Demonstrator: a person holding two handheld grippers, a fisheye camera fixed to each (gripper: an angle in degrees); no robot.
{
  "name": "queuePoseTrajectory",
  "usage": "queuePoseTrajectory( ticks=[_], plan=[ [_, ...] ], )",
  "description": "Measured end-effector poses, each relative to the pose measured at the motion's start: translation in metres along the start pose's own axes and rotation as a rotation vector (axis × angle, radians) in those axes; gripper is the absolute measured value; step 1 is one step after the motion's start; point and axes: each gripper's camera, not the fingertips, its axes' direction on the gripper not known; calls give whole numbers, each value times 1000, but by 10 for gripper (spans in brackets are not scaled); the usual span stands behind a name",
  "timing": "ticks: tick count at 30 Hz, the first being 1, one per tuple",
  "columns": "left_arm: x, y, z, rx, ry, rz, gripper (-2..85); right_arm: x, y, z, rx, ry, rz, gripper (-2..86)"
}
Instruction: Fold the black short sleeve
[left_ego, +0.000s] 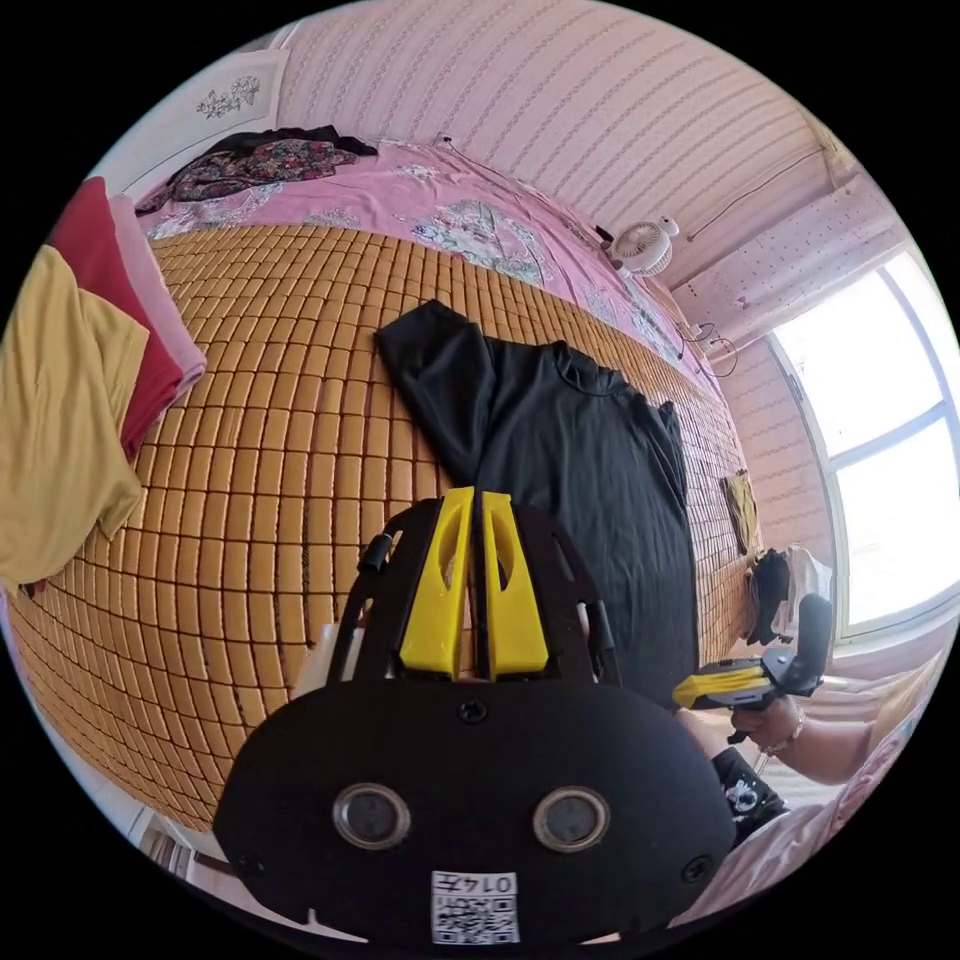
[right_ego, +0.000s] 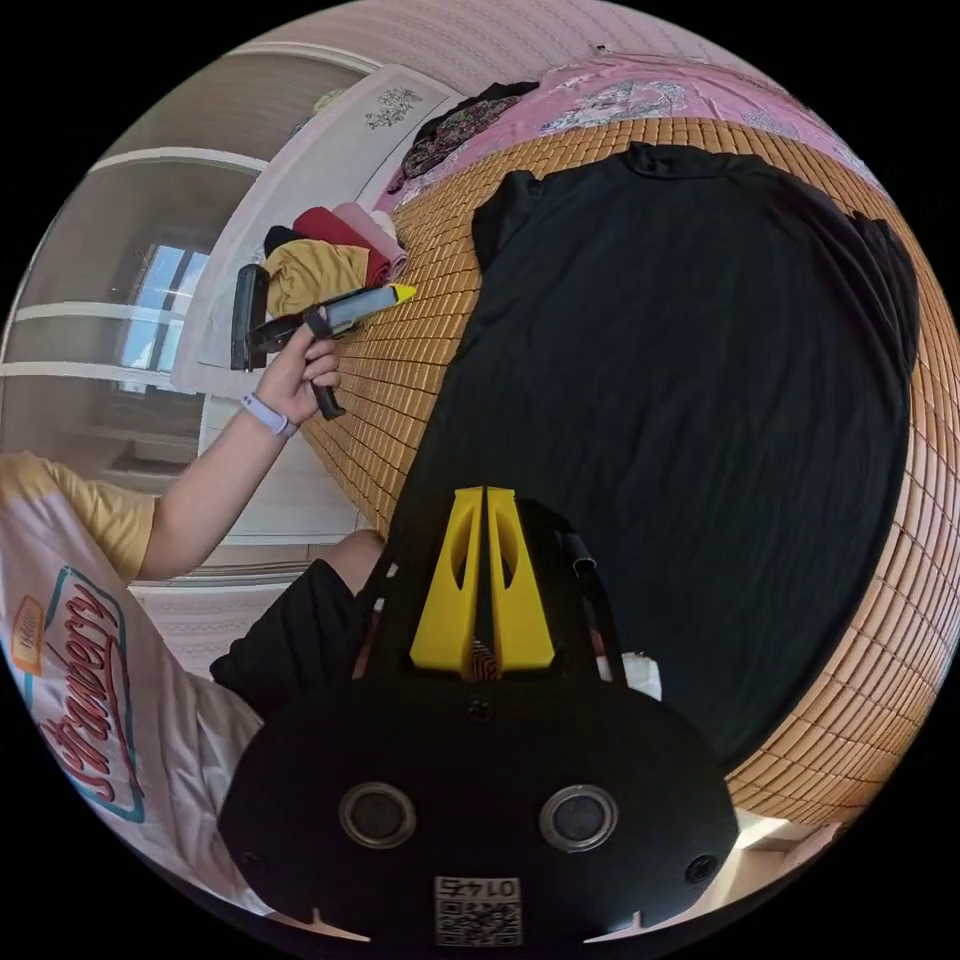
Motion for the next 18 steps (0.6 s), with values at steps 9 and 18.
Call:
queuePoseTrajectory(
  ticks=[9,18],
  plan=[
    [-27,-152,49,-35,-171,-21,35,0,-57,0,-59,-15,53,-1],
    [-45,-181,98,-130,-131,-92,11,-14,-211,4,18,35,-169,-1]
  ],
)
